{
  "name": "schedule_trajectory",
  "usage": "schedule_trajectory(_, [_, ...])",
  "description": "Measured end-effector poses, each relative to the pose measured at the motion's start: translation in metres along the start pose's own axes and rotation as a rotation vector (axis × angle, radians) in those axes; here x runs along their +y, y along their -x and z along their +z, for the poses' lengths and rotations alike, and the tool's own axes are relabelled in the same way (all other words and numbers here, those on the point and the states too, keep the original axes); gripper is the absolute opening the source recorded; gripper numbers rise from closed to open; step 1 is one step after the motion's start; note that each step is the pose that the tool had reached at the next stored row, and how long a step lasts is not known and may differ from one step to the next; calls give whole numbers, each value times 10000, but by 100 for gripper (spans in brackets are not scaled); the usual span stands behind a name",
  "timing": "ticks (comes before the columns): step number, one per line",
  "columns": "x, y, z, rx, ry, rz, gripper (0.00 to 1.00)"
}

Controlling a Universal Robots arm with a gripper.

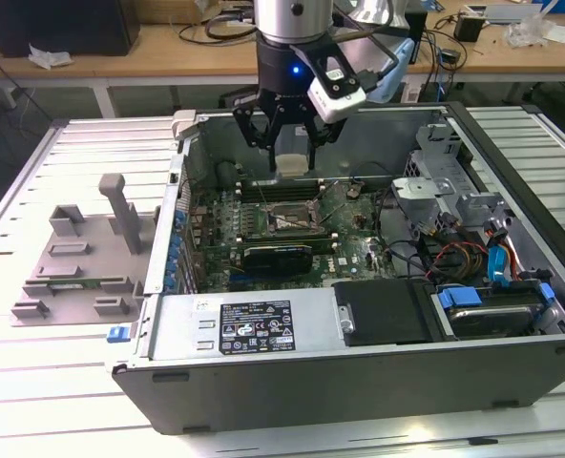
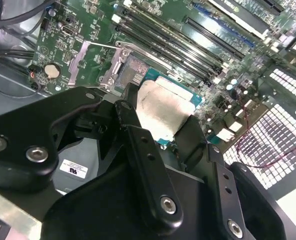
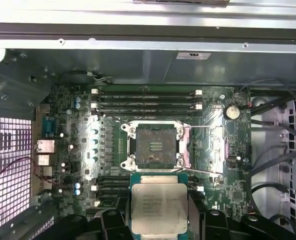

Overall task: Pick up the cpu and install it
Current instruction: 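Pick up the cpu and move it towards the insertion slot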

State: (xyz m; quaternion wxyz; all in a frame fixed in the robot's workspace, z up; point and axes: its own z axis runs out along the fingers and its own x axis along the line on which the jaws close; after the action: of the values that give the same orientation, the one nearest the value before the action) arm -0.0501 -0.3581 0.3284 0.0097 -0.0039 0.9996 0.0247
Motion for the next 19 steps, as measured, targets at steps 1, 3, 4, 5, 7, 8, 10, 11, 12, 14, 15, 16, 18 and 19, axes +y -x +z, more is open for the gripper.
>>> schedule_trajectory(1, [10,2,12,0,3,-4,55])
schedule_trajectory(3, [34,6,45,1,6,-12,55])
schedule_trajectory(4, [42,9,61,1,9,-16,55])
schedule_trajectory(5, [51,11,82,1,10,-19,55])
schedule_trajectory(7, [78,17,158,2,9,-31,55])
schedule_trajectory(8, [84,18,176,2,9,-33,55])
schedule_trajectory(10, [102,24,219,3,8,-39,55])
schedule_trajectory(11, [109,25,232,3,9,-40,55])
schedule_trajectory(12, [121,29,255,3,9,-44,55])
schedule_trajectory(14, [149,32,319,2,11,-51,55])
schedule_trajectory(15, [153,32,335,3,10,-52,55])
schedule_trajectory(16, [157,32,351,3,8,-53,55])
schedule_trajectory(18, [166,31,398,3,10,-58,55])
schedule_trajectory(19, [168,32,414,3,11,-60,55])
